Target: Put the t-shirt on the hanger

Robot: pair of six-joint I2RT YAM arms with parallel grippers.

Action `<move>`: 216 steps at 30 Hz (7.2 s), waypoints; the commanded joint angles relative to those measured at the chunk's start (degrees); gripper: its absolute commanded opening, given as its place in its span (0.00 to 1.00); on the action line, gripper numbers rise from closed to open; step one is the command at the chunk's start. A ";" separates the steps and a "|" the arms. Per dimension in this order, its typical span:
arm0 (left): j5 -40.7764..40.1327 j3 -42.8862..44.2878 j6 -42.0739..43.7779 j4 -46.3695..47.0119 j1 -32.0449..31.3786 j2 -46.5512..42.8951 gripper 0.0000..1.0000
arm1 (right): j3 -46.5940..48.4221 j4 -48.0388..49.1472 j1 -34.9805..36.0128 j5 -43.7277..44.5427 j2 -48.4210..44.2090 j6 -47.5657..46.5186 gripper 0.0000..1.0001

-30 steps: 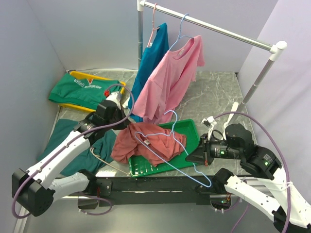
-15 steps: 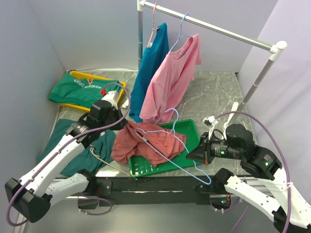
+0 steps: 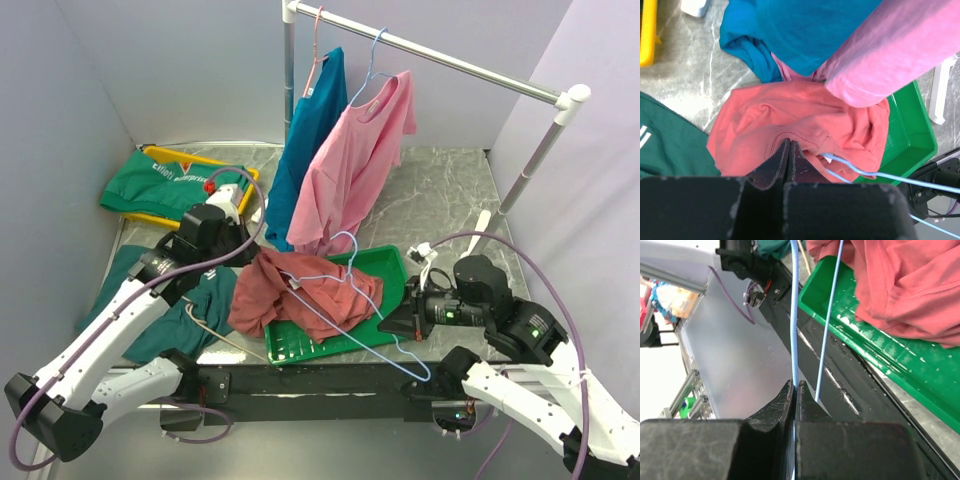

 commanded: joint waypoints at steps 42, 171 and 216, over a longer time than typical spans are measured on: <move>18.10 5.46 15.17 4.47 -0.36 -13.91 0.01 | -5.20 46.62 17.13 8.22 16.35 -3.07 0.00; -34.36 0.88 11.73 17.48 -18.99 -9.25 0.01 | -11.63 26.52 32.78 76.08 27.09 28.40 0.00; -42.11 32.95 22.72 22.24 -32.52 4.54 0.01 | 71.14 3.85 29.53 67.21 48.34 -8.60 0.00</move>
